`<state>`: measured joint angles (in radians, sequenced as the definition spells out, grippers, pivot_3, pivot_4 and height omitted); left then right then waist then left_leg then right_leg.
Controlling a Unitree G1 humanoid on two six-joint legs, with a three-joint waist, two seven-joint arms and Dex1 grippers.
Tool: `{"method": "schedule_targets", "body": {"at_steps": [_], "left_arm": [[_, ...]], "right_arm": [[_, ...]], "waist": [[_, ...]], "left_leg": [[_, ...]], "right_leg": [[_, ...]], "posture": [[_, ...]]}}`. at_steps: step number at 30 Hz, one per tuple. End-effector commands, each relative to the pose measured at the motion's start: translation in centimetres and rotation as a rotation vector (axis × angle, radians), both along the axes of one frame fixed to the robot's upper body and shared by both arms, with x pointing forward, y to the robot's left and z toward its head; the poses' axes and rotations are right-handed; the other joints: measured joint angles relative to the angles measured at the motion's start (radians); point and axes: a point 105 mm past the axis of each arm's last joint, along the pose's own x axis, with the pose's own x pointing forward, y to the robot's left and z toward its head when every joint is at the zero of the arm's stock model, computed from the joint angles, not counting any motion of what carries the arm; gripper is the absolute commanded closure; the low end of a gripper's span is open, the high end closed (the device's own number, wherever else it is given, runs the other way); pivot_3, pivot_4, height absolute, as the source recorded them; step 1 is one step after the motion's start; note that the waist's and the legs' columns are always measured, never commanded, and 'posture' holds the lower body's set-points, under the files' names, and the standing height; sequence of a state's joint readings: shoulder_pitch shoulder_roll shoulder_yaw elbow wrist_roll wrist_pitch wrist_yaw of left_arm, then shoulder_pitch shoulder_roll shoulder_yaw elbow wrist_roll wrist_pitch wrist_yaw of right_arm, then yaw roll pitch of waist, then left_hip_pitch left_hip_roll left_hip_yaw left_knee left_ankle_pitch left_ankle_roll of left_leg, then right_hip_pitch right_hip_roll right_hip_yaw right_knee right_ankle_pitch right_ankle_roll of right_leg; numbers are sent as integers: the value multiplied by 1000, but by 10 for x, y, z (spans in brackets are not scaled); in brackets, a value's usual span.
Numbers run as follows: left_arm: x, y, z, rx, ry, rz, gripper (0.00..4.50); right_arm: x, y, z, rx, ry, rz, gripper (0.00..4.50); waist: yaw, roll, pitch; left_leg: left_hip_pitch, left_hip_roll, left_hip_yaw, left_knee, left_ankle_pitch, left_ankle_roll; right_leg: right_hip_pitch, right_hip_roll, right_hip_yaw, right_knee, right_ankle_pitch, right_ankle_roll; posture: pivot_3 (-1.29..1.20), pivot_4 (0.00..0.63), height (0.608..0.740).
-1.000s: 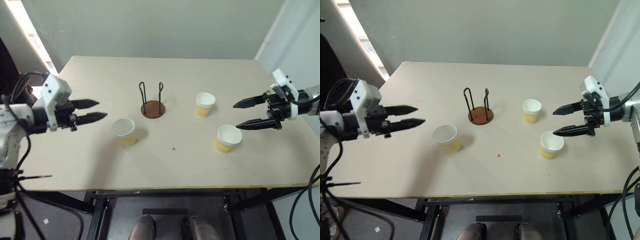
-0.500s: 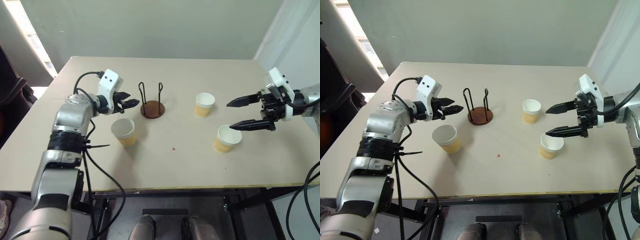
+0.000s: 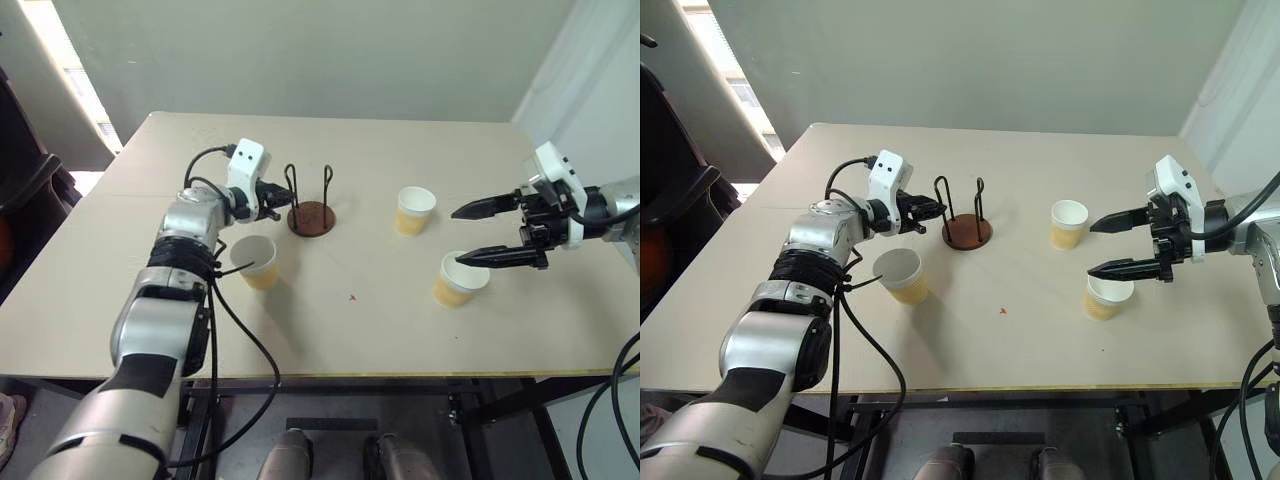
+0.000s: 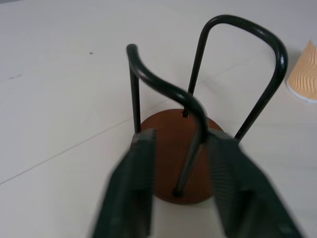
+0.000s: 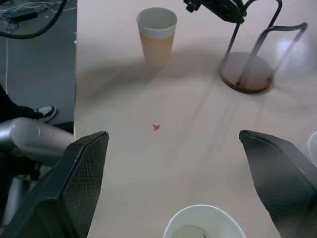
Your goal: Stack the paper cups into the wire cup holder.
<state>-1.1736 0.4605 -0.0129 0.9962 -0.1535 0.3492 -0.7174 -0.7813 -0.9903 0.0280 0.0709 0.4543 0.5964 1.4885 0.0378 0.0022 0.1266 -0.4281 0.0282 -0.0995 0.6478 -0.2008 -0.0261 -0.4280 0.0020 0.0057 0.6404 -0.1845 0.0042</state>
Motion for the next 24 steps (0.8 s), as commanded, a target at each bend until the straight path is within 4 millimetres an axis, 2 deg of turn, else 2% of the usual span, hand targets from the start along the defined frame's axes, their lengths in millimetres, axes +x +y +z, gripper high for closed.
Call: {"method": "schedule_targets", "body": {"at_steps": [1,7,13,17,19,22,24], "left_arm": [[3,-4,25,-17,-76,-10,4469],[3,-8,21,-28,-73,-25,4469],[-6,-23,37,-33,-108,-124,4469],[-26,-39,53,-14,-143,-274,4469],[-48,-52,55,22,-158,-393,4469],[-83,-68,45,82,-152,-568,4469],[-96,-73,36,118,-134,-628,4469]], "right_arm": [[-4,-3,14,9,-58,-5,92],[-4,-1,13,8,-60,-6,92],[-5,1,14,9,-68,2,92],[-4,1,15,16,-67,9,92],[-3,4,15,13,-65,24,92],[-5,10,15,10,-57,70,92],[-7,13,14,6,-49,93,92]], "waist": [[1,0,0],[3,0,0],[3,0,0],[3,0,0],[3,0,0],[0,0,0],[-1,0,0]], "left_leg": [[0,0,0,0,0,-1],[0,-6,1,1,3,-5],[-1,-9,2,4,3,-3],[-2,-12,2,7,0,1],[-2,-13,3,10,-3,2],[-2,-13,6,16,-8,4],[-2,-14,7,17,-9,5]], "right_leg": [[0,0,0,0,0,1],[1,0,6,1,-4,7],[1,0,12,1,-7,12],[1,-1,15,1,-9,14],[1,-1,18,1,-10,16],[1,0,20,3,-10,18],[1,-1,22,2,-10,19]], "posture": [[0,150,740],[0,150,740],[0,150,740],[0,150,740],[0,150,740],[0,150,740],[0,150,740]]}}
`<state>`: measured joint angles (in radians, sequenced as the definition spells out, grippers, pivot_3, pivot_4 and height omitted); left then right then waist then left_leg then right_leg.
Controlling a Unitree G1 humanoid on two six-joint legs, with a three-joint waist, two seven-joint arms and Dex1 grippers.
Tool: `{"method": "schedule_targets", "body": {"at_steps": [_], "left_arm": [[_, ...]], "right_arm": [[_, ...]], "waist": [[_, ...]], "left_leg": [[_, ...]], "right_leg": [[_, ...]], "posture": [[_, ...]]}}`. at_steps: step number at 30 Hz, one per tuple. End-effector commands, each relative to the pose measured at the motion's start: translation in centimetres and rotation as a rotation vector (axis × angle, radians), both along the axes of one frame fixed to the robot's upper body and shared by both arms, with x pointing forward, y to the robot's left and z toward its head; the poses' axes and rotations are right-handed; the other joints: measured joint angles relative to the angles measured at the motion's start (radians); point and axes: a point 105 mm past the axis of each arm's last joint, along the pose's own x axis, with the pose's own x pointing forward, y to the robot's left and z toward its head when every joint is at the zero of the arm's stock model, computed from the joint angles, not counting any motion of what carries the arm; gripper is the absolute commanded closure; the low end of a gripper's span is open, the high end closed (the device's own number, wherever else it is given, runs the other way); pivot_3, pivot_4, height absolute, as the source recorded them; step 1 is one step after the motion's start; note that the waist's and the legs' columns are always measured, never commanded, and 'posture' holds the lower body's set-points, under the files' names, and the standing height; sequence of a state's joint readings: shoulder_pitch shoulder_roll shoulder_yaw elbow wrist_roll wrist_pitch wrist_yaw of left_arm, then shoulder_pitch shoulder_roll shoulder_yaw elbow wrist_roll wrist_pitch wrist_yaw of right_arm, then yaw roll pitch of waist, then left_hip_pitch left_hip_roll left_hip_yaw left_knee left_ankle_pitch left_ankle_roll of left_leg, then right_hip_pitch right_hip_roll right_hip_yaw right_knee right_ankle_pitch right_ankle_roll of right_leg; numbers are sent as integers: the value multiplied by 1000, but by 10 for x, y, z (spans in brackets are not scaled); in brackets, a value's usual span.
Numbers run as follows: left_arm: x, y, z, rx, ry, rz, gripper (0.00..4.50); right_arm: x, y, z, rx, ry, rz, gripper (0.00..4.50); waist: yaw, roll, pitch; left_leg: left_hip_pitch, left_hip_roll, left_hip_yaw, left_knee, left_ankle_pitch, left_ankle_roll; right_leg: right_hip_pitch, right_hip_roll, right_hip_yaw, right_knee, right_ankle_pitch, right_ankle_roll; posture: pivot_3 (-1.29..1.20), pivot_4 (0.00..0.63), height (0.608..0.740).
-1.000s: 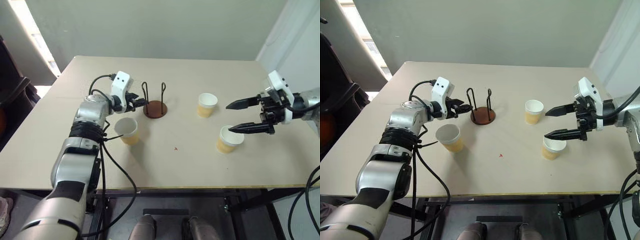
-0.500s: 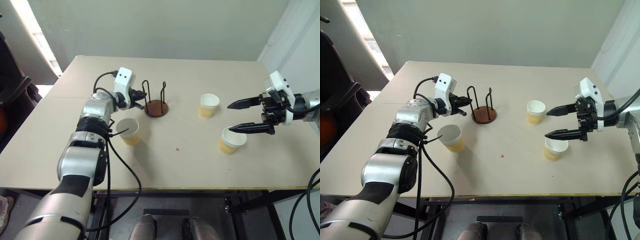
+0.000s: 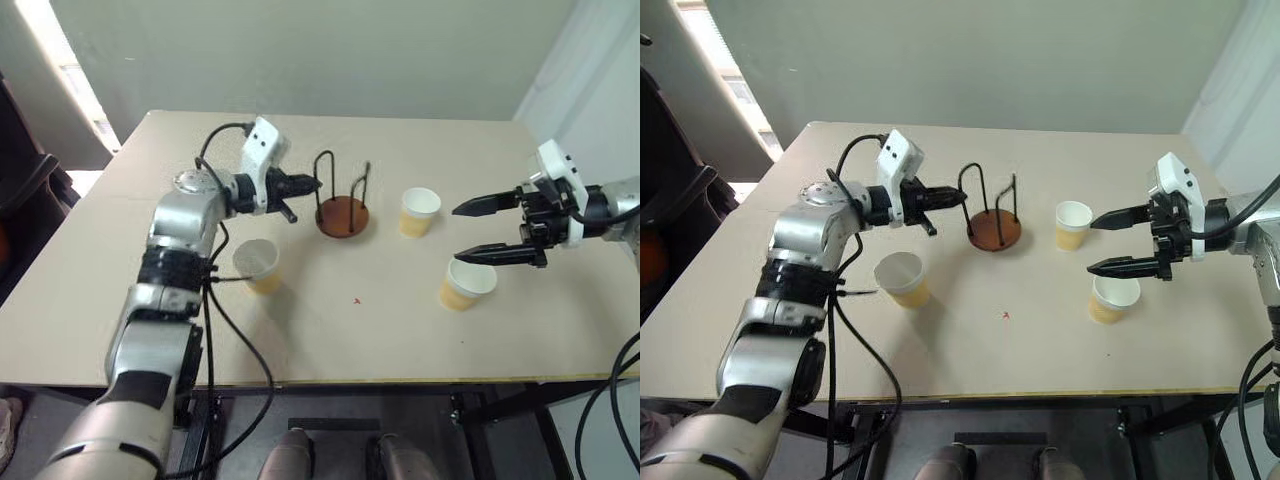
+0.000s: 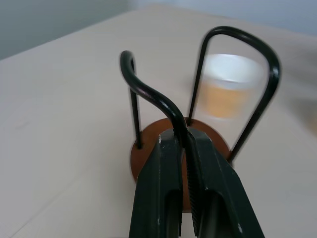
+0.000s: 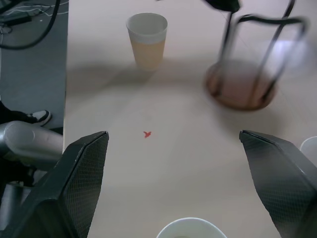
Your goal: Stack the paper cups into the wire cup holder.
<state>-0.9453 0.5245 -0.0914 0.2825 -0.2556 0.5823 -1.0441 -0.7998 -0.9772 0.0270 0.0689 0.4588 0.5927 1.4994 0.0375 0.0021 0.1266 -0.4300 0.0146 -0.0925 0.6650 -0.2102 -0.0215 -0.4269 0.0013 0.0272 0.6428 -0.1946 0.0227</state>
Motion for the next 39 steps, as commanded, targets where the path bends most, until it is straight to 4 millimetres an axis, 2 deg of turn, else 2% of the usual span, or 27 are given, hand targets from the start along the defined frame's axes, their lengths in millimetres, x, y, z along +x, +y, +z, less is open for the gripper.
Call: {"method": "schedule_targets", "body": {"at_steps": [1,5,9,16,19,27,30,34,38,39], "left_arm": [[-25,-14,4,45,-31,-133,4469],[-36,-19,-4,88,-23,-210,4469],[-45,-28,-10,110,-22,-307,4469],[-55,-34,-32,163,13,-443,4469],[-54,-33,-36,186,22,-468,4469],[-41,-28,-34,191,5,-485,4469],[-37,-30,-36,166,27,-513,4469],[-27,-26,-50,254,-2,-496,4469],[-18,-27,-53,279,9,-454,4469],[-18,-28,-52,276,9,-452,4214]], "right_arm": [[-7,8,8,-6,-33,67,92],[-8,8,7,-7,-31,65,92],[-8,8,5,-21,-31,55,92],[-19,4,6,-21,-30,36,92],[-25,4,2,-22,-16,30,92],[-46,9,-7,-42,42,73,92],[-46,13,-9,-35,45,70,92],[-47,14,-11,-38,49,61,92],[-42,10,-13,-50,41,21,92],[-41,9,-14,-55,40,13,92]], "waist": [[0,0,0],[2,0,0],[1,0,0],[0,0,0],[0,0,0],[-1,0,0],[0,0,0],[0,0,0],[0,0,0],[0,1,0]], "left_leg": [[0,0,0,1,-1,2],[1,1,0,1,-6,11],[4,1,0,-1,-7,12],[4,0,0,-1,-7,13],[4,0,0,-1,-7,13],[3,0,0,-1,-8,14],[2,0,0,-1,-9,16],[2,0,0,-1,-9,16],[2,0,0,0,-10,17],[2,0,0,0,-10,17]], "right_leg": [[0,0,0,0,0,0],[0,-2,0,2,1,-1],[2,-6,0,2,2,-3],[2,-7,0,1,2,-3],[2,-7,0,1,2,-3],[3,-7,0,0,2,-2],[3,-7,0,0,1,-1],[3,-8,0,-1,1,0],[4,-8,0,-1,1,2],[4,-8,0,-1,1,2]], "posture": [[0,150,740],[0,150,740],[0,150,740],[0,150,740],[0,150,740],[0,150,740],[0,150,740],[0,150,740],[0,150,740],[0,150,740]]}}
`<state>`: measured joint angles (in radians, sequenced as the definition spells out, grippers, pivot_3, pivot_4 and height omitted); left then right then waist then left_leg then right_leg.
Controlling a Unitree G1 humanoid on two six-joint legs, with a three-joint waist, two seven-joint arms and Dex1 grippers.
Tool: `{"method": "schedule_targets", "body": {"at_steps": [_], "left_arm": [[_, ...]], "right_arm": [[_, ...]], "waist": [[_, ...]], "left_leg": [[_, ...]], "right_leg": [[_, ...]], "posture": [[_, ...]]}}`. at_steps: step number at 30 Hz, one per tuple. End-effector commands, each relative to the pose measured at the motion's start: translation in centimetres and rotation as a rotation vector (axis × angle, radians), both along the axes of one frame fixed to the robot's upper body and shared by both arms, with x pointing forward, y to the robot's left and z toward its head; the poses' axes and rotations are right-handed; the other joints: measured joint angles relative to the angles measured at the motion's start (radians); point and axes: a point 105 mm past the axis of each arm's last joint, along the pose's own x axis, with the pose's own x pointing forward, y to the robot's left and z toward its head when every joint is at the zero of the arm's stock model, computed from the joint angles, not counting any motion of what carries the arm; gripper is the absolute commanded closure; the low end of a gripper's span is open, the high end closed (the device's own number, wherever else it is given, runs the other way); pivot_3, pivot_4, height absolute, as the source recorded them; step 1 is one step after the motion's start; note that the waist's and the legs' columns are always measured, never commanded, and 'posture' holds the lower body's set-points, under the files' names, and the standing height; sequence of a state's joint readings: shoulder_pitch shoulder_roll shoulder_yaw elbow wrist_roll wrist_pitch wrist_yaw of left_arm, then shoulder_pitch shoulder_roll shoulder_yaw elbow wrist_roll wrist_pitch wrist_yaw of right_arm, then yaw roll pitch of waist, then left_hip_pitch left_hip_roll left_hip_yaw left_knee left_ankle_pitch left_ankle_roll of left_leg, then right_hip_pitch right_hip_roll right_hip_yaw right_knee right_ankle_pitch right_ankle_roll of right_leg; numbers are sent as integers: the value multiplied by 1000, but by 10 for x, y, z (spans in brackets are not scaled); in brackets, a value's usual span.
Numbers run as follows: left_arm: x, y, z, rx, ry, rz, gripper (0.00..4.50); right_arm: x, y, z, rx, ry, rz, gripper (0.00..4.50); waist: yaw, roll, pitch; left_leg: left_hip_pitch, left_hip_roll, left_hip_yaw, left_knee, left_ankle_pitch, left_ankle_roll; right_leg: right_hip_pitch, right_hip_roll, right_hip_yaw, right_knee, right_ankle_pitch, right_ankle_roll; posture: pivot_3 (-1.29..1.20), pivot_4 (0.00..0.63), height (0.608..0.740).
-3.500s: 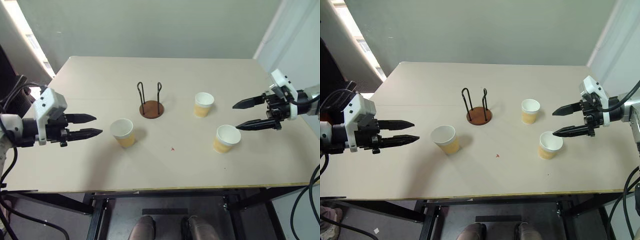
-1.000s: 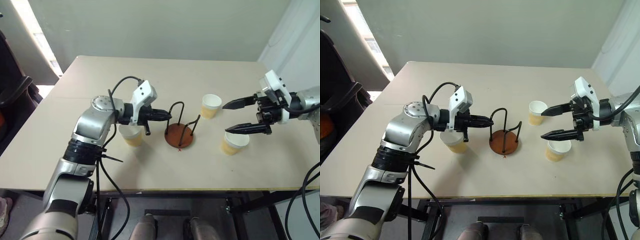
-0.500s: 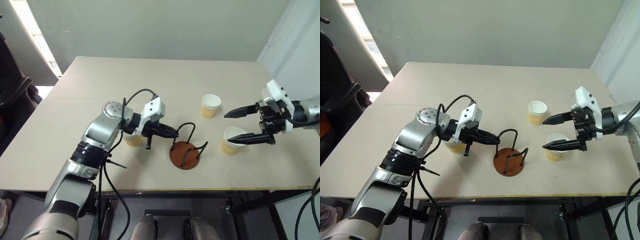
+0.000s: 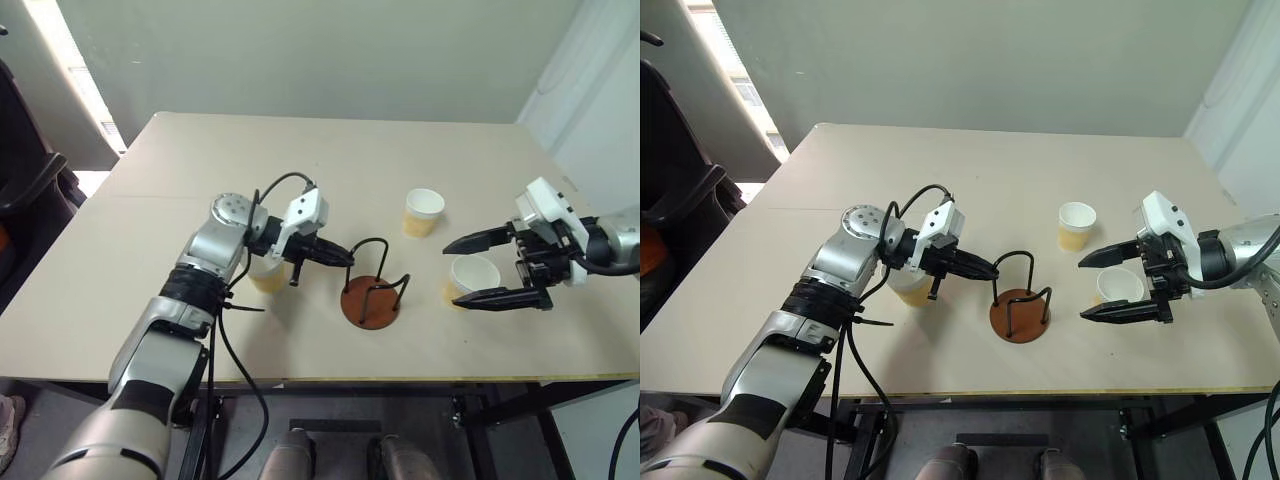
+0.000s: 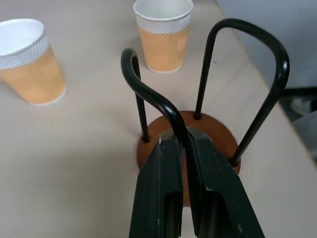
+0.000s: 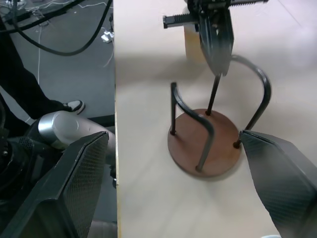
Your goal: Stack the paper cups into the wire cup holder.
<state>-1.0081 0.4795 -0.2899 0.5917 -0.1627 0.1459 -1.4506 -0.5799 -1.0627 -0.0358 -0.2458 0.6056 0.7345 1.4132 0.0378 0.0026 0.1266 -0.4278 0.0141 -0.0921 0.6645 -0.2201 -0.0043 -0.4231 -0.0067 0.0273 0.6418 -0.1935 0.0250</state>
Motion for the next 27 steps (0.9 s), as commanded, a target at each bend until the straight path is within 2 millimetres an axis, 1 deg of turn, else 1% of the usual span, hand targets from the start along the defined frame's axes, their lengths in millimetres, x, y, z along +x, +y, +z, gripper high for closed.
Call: {"method": "schedule_targets", "body": {"at_steps": [1,3,7,10,11,15,19,21,24,27], "left_arm": [[6,-1,-1,29,-9,35,3897],[8,-1,-1,41,-28,44,3406],[10,-1,9,27,-74,56,2072],[8,1,10,41,-95,46,1064],[7,4,10,51,-100,38,1064],[8,11,30,6,-134,77,1064],[-11,35,57,32,-201,28,1064],[-18,43,63,43,-215,25,1064],[-34,60,70,63,-229,39,1064],[-54,69,71,80,-212,31,1064]], "right_arm": [[2,-5,8,-14,-50,-30,92],[4,-6,7,-15,-51,-41,92],[10,-10,6,-24,-58,-64,92],[12,-12,6,-35,-63,-70,92],[14,-14,5,-46,-68,-79,92],[25,-31,0,-124,-81,-143,92],[37,-45,-26,-280,-74,-191,92],[38,-46,-32,-303,-73,-186,92],[36,-42,-42,-334,-49,-158,92],[38,-50,-59,-434,-49,-164,92]], "waist": [[-1,0,0],[-1,0,0],[-1,0,0],[0,0,0],[0,0,0],[0,0,0],[-1,0,0],[-4,0,0],[-8,1,0],[-10,1,0]], "left_leg": [[0,0,0,0,0,0],[0,0,0,0,0,0],[-1,0,0,0,0,0],[-2,0,0,0,0,1],[-2,0,0,0,0,1],[-3,0,0,1,-1,1],[-7,0,0,1,-1,2],[-7,0,0,1,-1,2],[-7,0,0,0,-2,3],[-7,0,0,0,-2,3]], "right_leg": [[0,0,0,0,0,0],[0,0,0,-1,0,1],[0,0,0,-2,0,2],[0,0,0,-3,0,3],[0,0,0,-3,0,3],[-1,0,0,-5,0,4],[-4,0,0,-7,0,4],[-5,0,0,-7,0,4],[-6,0,0,-8,0,4],[-6,0,0,-8,0,4]], "posture": [[0,150,740],[0,150,740],[0,150,740],[0,150,740],[0,150,740],[0,150,740],[0,150,740],[0,150,740],[0,150,740],[0,150,740]]}}
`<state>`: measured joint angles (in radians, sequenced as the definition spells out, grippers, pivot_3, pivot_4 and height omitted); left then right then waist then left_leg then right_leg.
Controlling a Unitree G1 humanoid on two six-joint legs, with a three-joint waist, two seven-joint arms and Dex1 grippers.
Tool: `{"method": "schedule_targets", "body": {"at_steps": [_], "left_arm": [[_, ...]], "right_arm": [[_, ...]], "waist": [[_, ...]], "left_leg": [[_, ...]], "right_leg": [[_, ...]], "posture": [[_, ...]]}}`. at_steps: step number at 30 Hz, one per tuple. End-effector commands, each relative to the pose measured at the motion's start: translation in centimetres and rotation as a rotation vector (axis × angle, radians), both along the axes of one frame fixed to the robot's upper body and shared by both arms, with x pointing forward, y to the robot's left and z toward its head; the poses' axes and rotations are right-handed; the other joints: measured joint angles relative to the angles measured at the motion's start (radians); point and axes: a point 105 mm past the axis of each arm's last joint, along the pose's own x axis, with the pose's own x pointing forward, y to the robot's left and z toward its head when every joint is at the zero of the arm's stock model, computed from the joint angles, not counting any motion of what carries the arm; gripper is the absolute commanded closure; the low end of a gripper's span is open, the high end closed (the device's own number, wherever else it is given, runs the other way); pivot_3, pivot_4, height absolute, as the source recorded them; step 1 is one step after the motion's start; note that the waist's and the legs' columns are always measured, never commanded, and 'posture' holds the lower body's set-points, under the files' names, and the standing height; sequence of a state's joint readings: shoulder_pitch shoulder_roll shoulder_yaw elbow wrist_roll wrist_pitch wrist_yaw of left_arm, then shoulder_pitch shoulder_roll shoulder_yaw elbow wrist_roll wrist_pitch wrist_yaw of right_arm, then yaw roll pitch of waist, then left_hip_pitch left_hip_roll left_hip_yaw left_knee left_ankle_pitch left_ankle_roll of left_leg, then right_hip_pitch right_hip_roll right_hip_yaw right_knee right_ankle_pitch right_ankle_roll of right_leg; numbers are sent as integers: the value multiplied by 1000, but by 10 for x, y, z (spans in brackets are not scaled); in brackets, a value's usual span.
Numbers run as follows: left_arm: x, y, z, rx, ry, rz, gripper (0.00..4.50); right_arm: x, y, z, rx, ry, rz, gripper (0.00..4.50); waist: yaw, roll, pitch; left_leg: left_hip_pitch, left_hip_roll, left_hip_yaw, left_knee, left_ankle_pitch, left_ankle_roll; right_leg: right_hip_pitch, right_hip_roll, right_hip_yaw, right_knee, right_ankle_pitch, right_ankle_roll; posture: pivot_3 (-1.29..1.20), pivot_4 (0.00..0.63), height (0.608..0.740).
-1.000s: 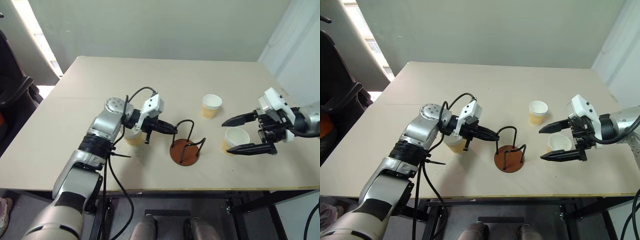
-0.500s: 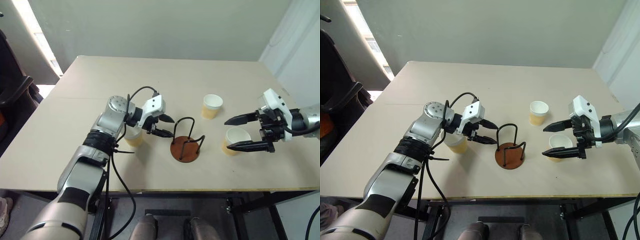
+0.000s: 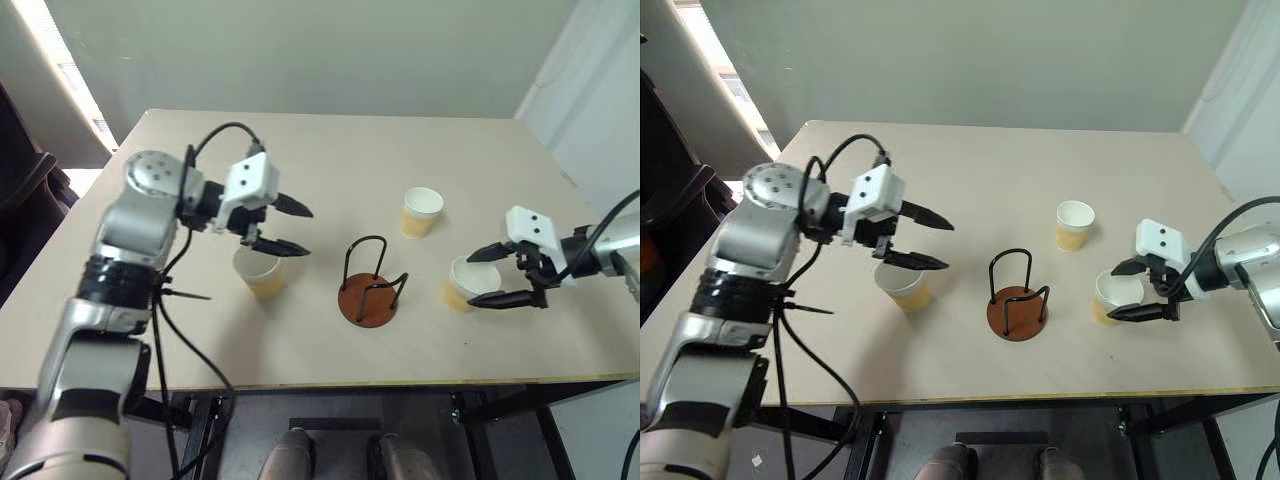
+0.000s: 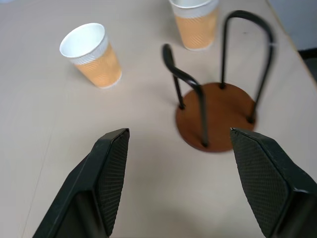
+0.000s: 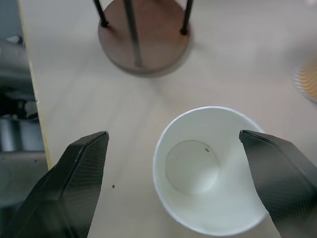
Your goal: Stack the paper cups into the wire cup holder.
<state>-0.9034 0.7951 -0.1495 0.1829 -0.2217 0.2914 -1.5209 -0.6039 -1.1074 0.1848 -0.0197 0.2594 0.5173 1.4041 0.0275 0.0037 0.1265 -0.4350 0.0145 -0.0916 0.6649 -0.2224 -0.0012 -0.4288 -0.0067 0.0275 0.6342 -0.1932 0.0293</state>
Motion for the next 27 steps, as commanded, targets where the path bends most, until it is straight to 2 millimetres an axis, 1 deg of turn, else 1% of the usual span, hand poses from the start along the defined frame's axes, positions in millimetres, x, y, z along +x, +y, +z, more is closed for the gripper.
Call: {"method": "schedule_targets", "body": {"at_steps": [1,4,8,10,12,14,15,17,19,21,23,25,27], "left_arm": [[-28,3,15,-14,-19,-48,1064],[-41,4,13,-14,-5,-45,1023],[-49,5,11,-13,3,-21,1023],[-52,6,13,-18,-2,-11,1023],[-54,8,16,-23,-9,1,1023],[-55,10,18,-31,-11,15,1023],[-54,12,18,-31,-12,28,1023],[-53,15,18,-33,-12,50,1023],[-52,18,18,-42,-14,75,1023],[-53,20,18,-48,-15,84,1023],[-52,20,17,-53,-12,89,1023],[-50,19,14,-54,-8,96,1023],[-48,17,12,-56,-7,97,1023]], "right_arm": [[2,-3,-10,-91,-21,17,92],[4,2,-14,-80,-21,25,671],[6,3,-19,-120,-30,45,2046],[7,5,-15,-120,-47,56,2755],[8,5,-10,-130,-63,65,3538],[7,4,-6,-144,-68,77,4219],[6,4,-5,-149,-69,86,4487],[1,10,3,-100,-61,120,4487],[1,18,34,-38,-125,143,4487],[-1,30,76,32,-220,198,4487],[-7,47,106,79,-282,288,4487],[-14,63,123,80,-321,401,4487],[-19,80,130,59,-348,509,4487]], "waist": [[0,0,0],[1,0,0],[1,0,0],[0,0,0],[-2,0,0],[-5,0,0],[-6,0,0],[-6,0,0],[-7,1,1],[-10,3,2],[-14,4,2],[-16,2,1],[-19,0,-1]], "left_leg": [[0,0,0,0,0,0],[0,0,0,1,-2,1],[1,0,0,0,-3,1],[2,0,0,0,-3,0],[3,0,0,0,-1,-1],[4,0,0,0,-1,-2],[6,0,0,0,-1,-2],[7,0,0,-1,-1,-2],[7,0,0,-1,-1,-2],[6,0,0,-2,-1,-2],[4,0,1,-2,0,-3],[4,1,1,-4,0,-4],[7,3,0,-7,-1,-5]], "right_leg": [[0,0,0,0,0,0],[0,-1,0,1,0,-1],[0,-2,0,2,2,-5],[0,-2,-1,3,3,-7],[0,-2,-1,3,2,-12],[0,-2,-1,4,0,-16],[1,-2,-1,4,0,-17],[1,-2,-1,6,-1,-18],[1,-2,0,7,-2,-20],[-1,-1,0,8,-3,-20],[-5,-1,1,9,-3,-20],[-6,0,0,10,-5,-23],[-5,1,0,10,-7,-26]], "posture": [[0,150,740],[0,150,740],[0,150,740],[0,150,740],[0,150,740],[0,150,740],[0,150,740],[0,150,740],[0,150,740],[0,150,740],[0,150,740],[0,150,740],[0,150,740]]}}
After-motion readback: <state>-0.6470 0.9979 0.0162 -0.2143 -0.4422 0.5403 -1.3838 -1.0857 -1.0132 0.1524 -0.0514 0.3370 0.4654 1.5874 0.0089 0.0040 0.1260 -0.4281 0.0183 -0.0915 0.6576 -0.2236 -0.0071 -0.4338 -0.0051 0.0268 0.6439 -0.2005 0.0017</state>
